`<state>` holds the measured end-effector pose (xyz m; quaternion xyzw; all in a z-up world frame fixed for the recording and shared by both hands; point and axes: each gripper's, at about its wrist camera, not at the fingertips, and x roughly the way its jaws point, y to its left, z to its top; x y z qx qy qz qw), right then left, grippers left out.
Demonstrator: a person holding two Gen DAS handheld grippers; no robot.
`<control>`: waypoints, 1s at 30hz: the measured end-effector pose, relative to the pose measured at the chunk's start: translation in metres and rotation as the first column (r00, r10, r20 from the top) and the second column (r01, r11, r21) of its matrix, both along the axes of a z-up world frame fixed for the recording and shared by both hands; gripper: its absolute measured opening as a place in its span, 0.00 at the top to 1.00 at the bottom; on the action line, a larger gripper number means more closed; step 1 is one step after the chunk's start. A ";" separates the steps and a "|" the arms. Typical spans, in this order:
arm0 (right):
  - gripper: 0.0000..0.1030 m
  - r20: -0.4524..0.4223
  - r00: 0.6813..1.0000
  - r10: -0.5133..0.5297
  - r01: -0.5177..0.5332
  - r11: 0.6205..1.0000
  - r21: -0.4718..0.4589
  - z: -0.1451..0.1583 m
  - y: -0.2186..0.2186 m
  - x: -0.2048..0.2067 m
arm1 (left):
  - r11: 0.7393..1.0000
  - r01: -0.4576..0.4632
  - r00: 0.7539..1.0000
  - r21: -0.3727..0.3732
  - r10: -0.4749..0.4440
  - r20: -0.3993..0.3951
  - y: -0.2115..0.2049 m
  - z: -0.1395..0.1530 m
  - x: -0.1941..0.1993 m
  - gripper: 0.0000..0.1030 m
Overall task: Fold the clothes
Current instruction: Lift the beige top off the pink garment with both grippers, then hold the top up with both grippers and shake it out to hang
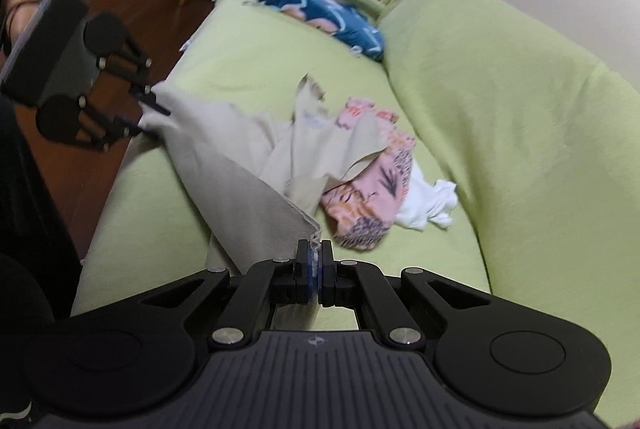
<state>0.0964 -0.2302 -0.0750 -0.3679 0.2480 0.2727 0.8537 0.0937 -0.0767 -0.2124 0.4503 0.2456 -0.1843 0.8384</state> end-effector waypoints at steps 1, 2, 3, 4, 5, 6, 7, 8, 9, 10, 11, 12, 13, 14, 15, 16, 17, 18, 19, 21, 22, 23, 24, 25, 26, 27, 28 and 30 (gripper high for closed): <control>1.00 0.002 1.000 -0.001 0.001 1.000 0.005 0.001 0.000 -0.002 | 1.000 -0.017 1.000 -0.013 0.017 -0.011 0.001 -0.002 0.004 0.78; 1.00 0.005 1.000 -0.003 0.003 1.000 0.006 0.001 0.000 -0.004 | 0.999 -0.029 0.999 -0.032 0.028 -0.019 0.002 -0.002 0.006 0.78; 1.00 0.008 1.000 -0.006 0.006 1.000 0.007 0.000 0.000 -0.005 | 0.998 -0.042 0.999 -0.052 0.041 -0.024 0.003 -0.002 0.009 0.79; 1.00 0.011 1.000 -0.011 0.011 1.000 0.008 -0.001 0.000 -0.007 | 0.996 -0.059 0.998 -0.074 0.056 -0.033 0.004 0.000 0.011 0.80; 1.00 0.015 1.000 -0.018 0.018 1.000 0.014 -0.001 -0.001 -0.009 | 0.991 -0.083 0.995 -0.109 0.077 -0.055 0.005 0.003 0.014 0.81; 1.00 0.020 0.999 -0.028 0.027 0.999 0.027 0.000 -0.001 -0.010 | 0.981 -0.114 0.991 -0.159 0.101 -0.087 0.007 0.008 0.018 0.81; 1.00 0.027 0.999 -0.039 0.038 0.998 0.044 0.001 -0.002 -0.010 | 0.962 -0.151 0.984 -0.228 0.122 -0.133 0.011 0.013 0.023 0.80; 1.00 0.036 0.998 -0.049 0.046 0.997 0.060 0.003 -0.003 -0.011 | 0.937 -0.189 0.974 -0.294 0.140 -0.180 0.015 0.018 0.027 0.80; 1.00 0.047 0.997 -0.057 0.054 0.996 0.075 0.006 -0.002 -0.013 | 0.906 -0.229 0.962 -0.357 0.153 -0.228 0.019 0.023 0.032 0.80; 1.00 0.059 0.996 -0.066 0.060 0.994 0.090 0.008 -0.002 -0.013 | 0.884 -0.257 0.954 -0.391 0.167 -0.249 0.020 0.025 0.035 0.80; 1.00 0.072 0.995 -0.075 0.067 0.992 0.105 0.012 -0.002 -0.014 | 0.891 -0.257 0.957 -0.373 0.179 -0.230 0.017 0.023 0.035 0.79; 1.00 0.086 0.993 -0.085 0.074 0.990 0.116 0.015 -0.002 -0.015 | 0.899 -0.256 0.959 -0.355 0.190 -0.209 0.013 0.022 0.036 0.79; 1.00 0.093 0.991 -0.092 0.081 0.989 0.120 0.018 -0.003 -0.017 | 0.906 -0.255 0.961 -0.337 0.201 -0.188 0.009 0.020 0.036 0.81; 1.00 0.098 0.990 -0.099 0.087 0.989 0.122 0.021 -0.003 -0.018 | 0.914 -0.256 0.963 -0.315 0.212 -0.168 0.007 0.020 0.035 0.86; 1.00 0.103 0.989 -0.106 0.093 0.988 0.123 0.024 -0.004 -0.020 | 0.922 -0.262 0.962 -0.284 0.226 -0.155 0.006 0.019 0.035 0.97; 1.00 0.105 0.989 -0.108 0.095 0.988 0.121 0.026 -0.005 -0.023 | 0.929 -0.269 0.960 -0.252 0.239 -0.143 0.005 0.018 0.034 0.98; 1.00 0.107 0.988 -0.108 0.095 0.989 0.117 0.027 -0.005 -0.026 | 0.940 -0.256 0.965 -0.226 0.235 -0.116 0.005 0.019 0.030 0.98; 1.00 0.108 0.988 -0.108 0.095 0.989 0.113 0.028 -0.005 -0.030 | 0.953 -0.237 0.971 -0.189 0.225 -0.081 0.005 0.021 0.024 0.98; 1.00 0.117 0.987 -0.110 0.098 0.989 0.109 0.029 -0.005 -0.035 | 0.968 -0.213 0.977 -0.135 0.211 -0.028 0.003 0.024 0.016 0.98; 1.00 0.144 0.983 -0.119 0.105 0.989 0.101 0.032 -0.003 -0.048 | 0.986 -0.167 0.981 -0.003 0.166 0.101 -0.001 0.030 -0.002 0.98; 1.00 0.164 0.978 -0.126 0.110 0.989 0.103 0.035 -0.002 -0.055 | 0.987 -0.151 0.976 0.061 0.138 0.171 -0.001 0.036 -0.011 0.98; 1.00 0.191 0.972 -0.134 0.115 0.988 0.105 0.039 -0.002 -0.063 | 0.985 -0.137 0.967 0.108 0.109 0.231 0.000 0.045 -0.019 0.98; 1.00 0.222 0.965 -0.142 0.121 0.987 0.108 0.046 -0.001 -0.072 | 0.982 -0.128 0.956 0.135 0.086 0.281 0.002 0.059 -0.025 0.98; 1.00 0.254 0.955 -0.152 0.127 0.986 0.112 0.052 -0.001 -0.082 | 0.979 -0.120 0.942 0.163 0.061 0.329 0.004 0.073 -0.031 0.98; 1.00 0.285 0.945 -0.163 0.134 0.984 0.117 0.061 -0.002 -0.090 | 0.978 -0.103 0.926 0.184 0.026 0.377 0.006 0.091 -0.037 0.98; 1.00 0.315 0.933 -0.174 0.142 0.982 0.121 0.070 -0.004 -0.098 | 0.975 -0.086 0.906 0.206 -0.009 0.422 0.008 0.109 -0.042 0.98; 1.00 0.344 0.921 -0.184 0.150 0.981 0.124 0.081 -0.005 -0.106 | 0.970 -0.070 0.882 0.232 -0.049 0.469 0.009 0.128 -0.046 0.98; 1.00 0.404 0.891 -0.206 0.167 0.977 0.130 0.106 -0.010 -0.122 | 0.959 -0.035 0.825 0.280 -0.131 0.549 0.009 0.170 -0.055 0.98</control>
